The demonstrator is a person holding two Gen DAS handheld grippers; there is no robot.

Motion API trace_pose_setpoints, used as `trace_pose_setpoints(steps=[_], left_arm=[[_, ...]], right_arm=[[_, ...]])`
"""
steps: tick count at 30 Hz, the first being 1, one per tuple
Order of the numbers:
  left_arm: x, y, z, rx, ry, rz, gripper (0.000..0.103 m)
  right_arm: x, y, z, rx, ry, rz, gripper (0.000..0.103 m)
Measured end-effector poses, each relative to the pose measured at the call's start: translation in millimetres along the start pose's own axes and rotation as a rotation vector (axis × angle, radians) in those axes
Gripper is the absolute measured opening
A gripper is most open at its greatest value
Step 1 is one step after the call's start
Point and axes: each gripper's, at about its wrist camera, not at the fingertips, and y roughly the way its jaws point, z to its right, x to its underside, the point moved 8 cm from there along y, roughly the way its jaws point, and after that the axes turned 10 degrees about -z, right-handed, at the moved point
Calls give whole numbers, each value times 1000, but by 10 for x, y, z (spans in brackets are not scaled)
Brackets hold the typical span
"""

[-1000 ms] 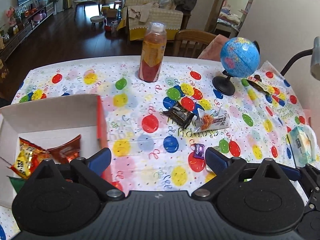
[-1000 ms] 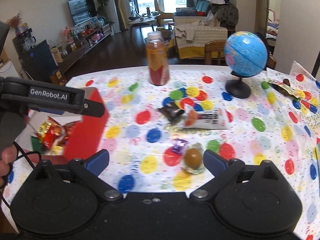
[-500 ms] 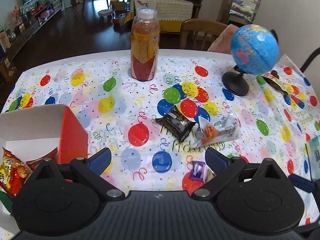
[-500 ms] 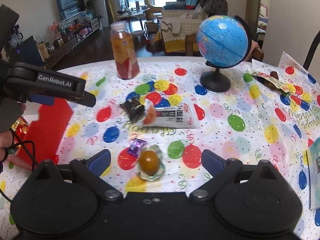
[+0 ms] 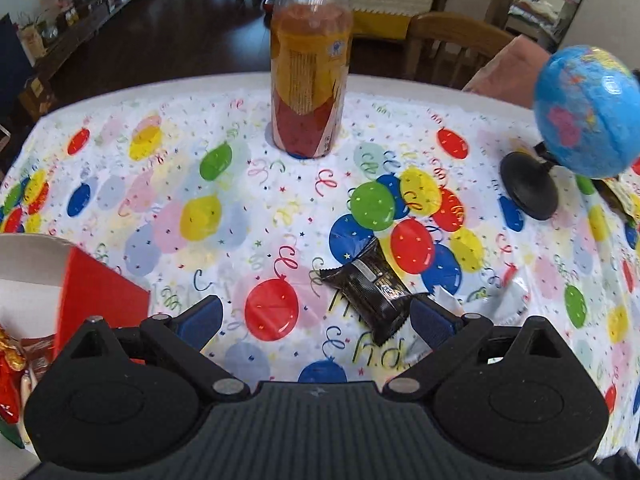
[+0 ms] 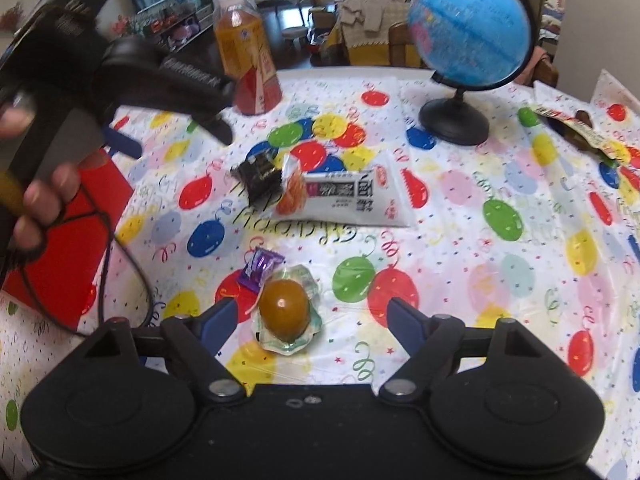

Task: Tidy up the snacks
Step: 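Move both tools back toward the egg-shaped snack and purple candy, then grasp the egg-shaped snack with the right tool while the left tool grasps the black packet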

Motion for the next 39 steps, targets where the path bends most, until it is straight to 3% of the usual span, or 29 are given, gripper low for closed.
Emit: trace_pose_setpoints(steps=[8,14,23,26,31,35,37,39], left_arm=[[-108,447,-44,7,-86,-129,100],[-272,494,-68,92,-192,-130,100],[-245,735,94,85,-176,-183,100],[-217,769,110,81,-164,-188,89],[-202,776,130,90,-161,-184,83],[-188,739,150,105,-160,-185,63],[-174,729,158,98,-146,-189,54],[-156,718,154,85,-127,-188,40]], right_arm=[[-63,257,-95,-48,-17,-47,68],[-104,326,-82,-73,0,-53,65],[-105,472,-38,-61,22,-80,59],[-134,500,-45,-60,25,-77,58],[-144,570,-116,-55,-6,-98,58],[-108,592,-156,-67,-7,-114,51],[-92,597,-145,-60,-6,-117,42],[-81,588,-125,-72,12,-116,40]])
